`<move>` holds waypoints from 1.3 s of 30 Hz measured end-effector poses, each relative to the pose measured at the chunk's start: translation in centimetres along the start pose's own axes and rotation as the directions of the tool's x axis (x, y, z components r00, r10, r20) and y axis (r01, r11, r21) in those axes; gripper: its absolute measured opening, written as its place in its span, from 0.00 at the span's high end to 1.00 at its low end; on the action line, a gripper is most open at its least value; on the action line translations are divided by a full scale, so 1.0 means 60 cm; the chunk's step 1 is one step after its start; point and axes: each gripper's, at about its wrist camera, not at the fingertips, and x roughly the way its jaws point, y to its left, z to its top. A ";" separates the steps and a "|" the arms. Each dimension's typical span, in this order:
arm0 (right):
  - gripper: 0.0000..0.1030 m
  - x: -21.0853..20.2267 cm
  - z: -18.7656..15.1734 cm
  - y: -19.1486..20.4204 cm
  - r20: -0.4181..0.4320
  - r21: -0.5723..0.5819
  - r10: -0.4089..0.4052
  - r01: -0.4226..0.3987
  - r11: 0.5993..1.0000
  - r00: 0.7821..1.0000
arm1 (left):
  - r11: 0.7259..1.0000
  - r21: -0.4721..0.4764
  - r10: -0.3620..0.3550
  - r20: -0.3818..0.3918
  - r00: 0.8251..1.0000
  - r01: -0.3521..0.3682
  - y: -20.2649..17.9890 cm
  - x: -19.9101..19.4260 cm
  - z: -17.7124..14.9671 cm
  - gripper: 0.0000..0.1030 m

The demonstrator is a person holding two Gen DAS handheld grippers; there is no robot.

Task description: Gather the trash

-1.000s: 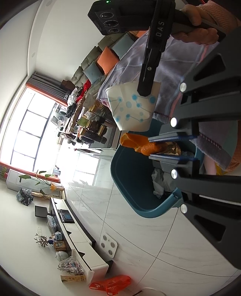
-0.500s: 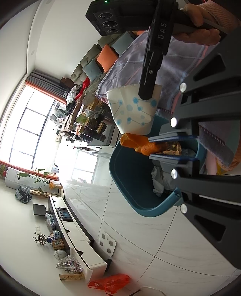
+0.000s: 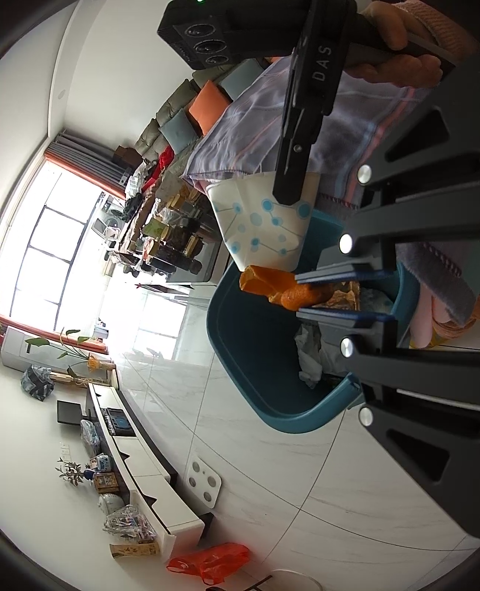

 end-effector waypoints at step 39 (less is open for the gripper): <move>0.19 -0.165 -0.074 -0.015 0.232 0.002 -0.130 0.133 0.991 0.964 | 0.993 0.118 0.002 0.207 0.978 -0.027 -0.072 -0.094 -0.039 0.03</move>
